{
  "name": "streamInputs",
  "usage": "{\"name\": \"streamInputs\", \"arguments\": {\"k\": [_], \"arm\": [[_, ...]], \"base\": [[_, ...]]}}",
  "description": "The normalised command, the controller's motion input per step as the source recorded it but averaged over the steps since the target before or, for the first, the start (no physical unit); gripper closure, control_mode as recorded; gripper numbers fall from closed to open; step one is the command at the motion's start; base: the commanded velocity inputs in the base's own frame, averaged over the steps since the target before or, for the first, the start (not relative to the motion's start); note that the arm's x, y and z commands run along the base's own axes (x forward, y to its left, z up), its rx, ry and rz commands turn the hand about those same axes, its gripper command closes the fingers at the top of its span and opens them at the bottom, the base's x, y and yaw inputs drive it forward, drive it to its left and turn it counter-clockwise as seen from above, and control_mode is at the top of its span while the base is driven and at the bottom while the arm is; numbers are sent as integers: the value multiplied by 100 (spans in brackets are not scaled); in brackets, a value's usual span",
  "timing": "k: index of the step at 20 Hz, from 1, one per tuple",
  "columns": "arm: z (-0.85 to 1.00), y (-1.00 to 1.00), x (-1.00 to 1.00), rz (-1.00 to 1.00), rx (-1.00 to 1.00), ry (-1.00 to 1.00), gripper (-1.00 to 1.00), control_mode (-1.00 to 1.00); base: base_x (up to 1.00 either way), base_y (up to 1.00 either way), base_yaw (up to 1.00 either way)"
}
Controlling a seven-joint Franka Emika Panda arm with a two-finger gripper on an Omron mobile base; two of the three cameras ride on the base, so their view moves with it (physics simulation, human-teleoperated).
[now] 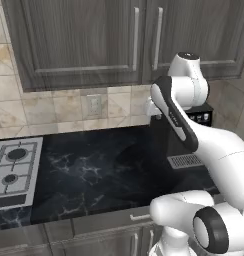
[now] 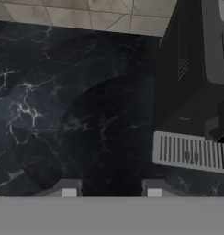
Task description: Take a straw from the drawer in front and place it inside the glass cup on the dining counter.
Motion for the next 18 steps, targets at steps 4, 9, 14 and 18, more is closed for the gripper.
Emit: {"name": "streamInputs", "arguments": {"k": [4, 9, 14, 18], "arm": [[0, 0, -4, 0, 0, 0, -100, 100], [0, 0, 0, 0, 0, 0, -100, 100], [0, 0, 0, 0, 0, 0, -100, 100], [0, 0, 0, 0, 0, 0, -100, 100]], "base": [[-23, 3, 0], [-90, 54, -2], [-43, 92, -21], [-13, 80, -37]]}}
